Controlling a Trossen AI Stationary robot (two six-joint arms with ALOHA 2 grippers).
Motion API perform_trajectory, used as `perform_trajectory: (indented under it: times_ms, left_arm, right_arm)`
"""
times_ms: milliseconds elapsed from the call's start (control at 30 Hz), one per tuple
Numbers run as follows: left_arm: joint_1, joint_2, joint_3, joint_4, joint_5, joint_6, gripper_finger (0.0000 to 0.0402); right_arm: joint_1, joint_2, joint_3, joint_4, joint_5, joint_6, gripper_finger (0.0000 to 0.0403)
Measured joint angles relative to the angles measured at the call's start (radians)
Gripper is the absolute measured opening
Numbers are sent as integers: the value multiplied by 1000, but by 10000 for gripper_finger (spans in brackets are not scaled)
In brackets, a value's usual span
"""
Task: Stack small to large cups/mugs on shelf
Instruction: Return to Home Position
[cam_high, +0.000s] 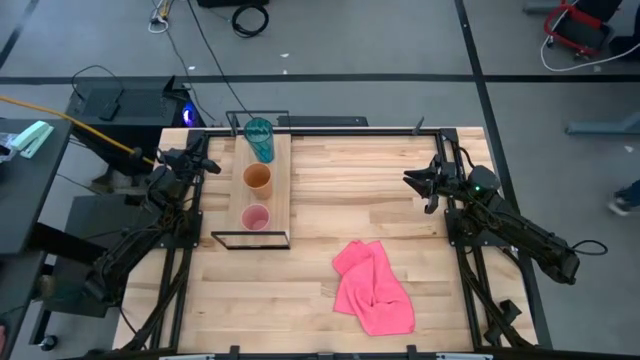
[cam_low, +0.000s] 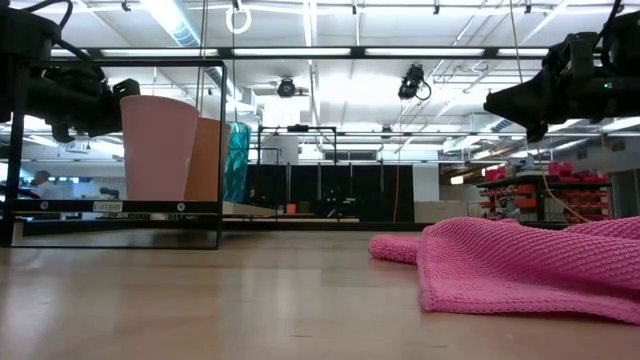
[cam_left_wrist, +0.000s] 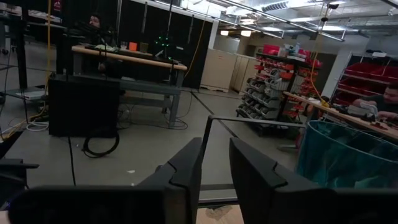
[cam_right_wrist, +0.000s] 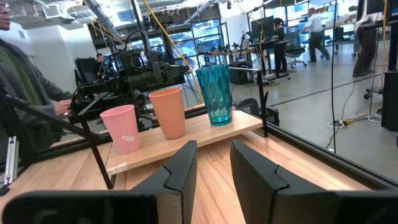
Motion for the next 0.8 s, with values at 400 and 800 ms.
perform_trajectory:
  times_ms: [400,800]
  left_arm:
    - [0,0,0,0,0,0,80]
    - [0,0,0,0,0,0,91]
  right_arm:
    - [0,0,0,0,0,0,104]
    - [0,0,0,0,0,0,104]
